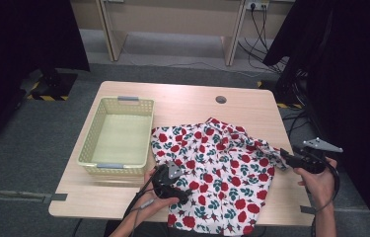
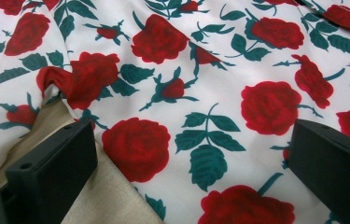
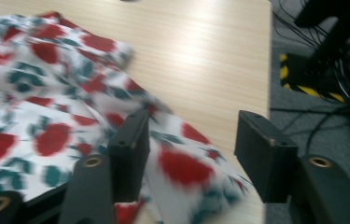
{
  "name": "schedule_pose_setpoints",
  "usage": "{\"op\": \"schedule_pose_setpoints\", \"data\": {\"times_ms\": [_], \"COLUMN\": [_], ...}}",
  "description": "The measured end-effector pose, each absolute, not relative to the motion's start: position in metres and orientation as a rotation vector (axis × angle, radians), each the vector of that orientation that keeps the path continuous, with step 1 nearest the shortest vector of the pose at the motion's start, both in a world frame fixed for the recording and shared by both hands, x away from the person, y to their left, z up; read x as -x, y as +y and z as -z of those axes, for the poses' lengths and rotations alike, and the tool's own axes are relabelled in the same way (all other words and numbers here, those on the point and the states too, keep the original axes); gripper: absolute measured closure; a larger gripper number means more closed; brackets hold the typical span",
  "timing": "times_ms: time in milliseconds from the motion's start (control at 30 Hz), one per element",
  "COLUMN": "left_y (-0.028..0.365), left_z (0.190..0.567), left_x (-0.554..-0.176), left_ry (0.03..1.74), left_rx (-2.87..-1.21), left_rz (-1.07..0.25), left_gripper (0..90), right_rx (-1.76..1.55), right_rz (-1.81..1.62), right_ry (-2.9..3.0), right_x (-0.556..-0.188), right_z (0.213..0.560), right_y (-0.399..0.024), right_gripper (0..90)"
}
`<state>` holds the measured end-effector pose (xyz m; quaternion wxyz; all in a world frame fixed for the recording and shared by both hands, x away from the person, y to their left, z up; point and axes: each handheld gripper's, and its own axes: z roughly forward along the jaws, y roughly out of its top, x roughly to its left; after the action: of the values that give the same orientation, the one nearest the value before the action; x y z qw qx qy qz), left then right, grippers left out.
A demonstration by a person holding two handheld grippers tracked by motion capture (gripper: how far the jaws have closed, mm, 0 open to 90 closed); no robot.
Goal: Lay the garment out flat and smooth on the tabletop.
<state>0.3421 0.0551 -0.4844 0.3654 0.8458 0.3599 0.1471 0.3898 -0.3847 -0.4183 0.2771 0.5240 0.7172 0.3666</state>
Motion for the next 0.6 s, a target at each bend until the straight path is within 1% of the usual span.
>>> {"op": "schedule_pose_setpoints", "data": {"times_ms": [33,67,100,167,200,233,267,300,367,433,467,500,567,600], "left_y": [0.055,0.055,0.055,0.055,0.055,0.055,0.055,0.055,0.055,0.055,0.055,0.055,0.055,0.055], "left_z": [0.484,0.484,0.484,0.484,0.484,0.484,0.484,0.484,0.484,0.484,0.484,0.484,0.484,0.484], "left_x": [-0.342,-0.342,-0.342,-0.342,-0.342,-0.342,-0.342,-0.342,-0.342,-0.342,-0.342,-0.342,-0.342,-0.342], "left_ry": [0.925,0.926,0.925,0.925,0.925,0.925,0.925,0.925,0.925,0.925,0.925,0.925,0.925,0.925], "left_rx": [-2.175,-2.175,-2.175,-2.175,-2.175,-2.175,-2.175,-2.175,-2.175,-2.175,-2.175,-2.175,-2.175,-2.175], "left_rz": [-0.378,-0.378,-0.378,-0.378,-0.378,-0.378,-0.378,-0.378,-0.378,-0.378,-0.378,-0.378,-0.378,-0.378], "left_gripper": [0.7,0.7,0.7,0.7,0.7,0.7,0.7,0.7,0.7,0.7,0.7,0.7,0.7,0.7], "right_rx": [-1.391,-1.391,-1.378,-1.364,-1.364,-1.353,-1.353,-1.363,-1.364,-1.361,-1.366,-1.355,-1.34,-1.337], "right_rz": [-1.031,-1.031,-1.047,-1.04,-1.04,-1.004,-1.004,-0.971,-0.929,-0.849,-0.815,-0.804,-0.789,-0.79], "right_ry": [1.957,1.957,2.01,2.046,2.046,2.095,2.095,2.125,2.141,2.161,2.162,2.164,2.183,2.177], "right_x": [-0.388,-0.388,-0.389,-0.39,-0.39,-0.394,-0.394,-0.4,-0.406,-0.415,-0.419,-0.423,-0.432,-0.437], "right_z": [0.417,0.417,0.416,0.418,0.418,0.422,0.422,0.43,0.437,0.446,0.45,0.454,0.457,0.456], "right_y": [-0.376,-0.376,-0.366,-0.356,-0.356,-0.344,-0.344,-0.332,-0.326,-0.321,-0.32,-0.321,-0.324,-0.326], "right_gripper": [39.0,39.0,35.4,31.3,31.3,27.5,27.5,26.4,27.0,31.3,39.9,50.8,65.8,70.3]}}
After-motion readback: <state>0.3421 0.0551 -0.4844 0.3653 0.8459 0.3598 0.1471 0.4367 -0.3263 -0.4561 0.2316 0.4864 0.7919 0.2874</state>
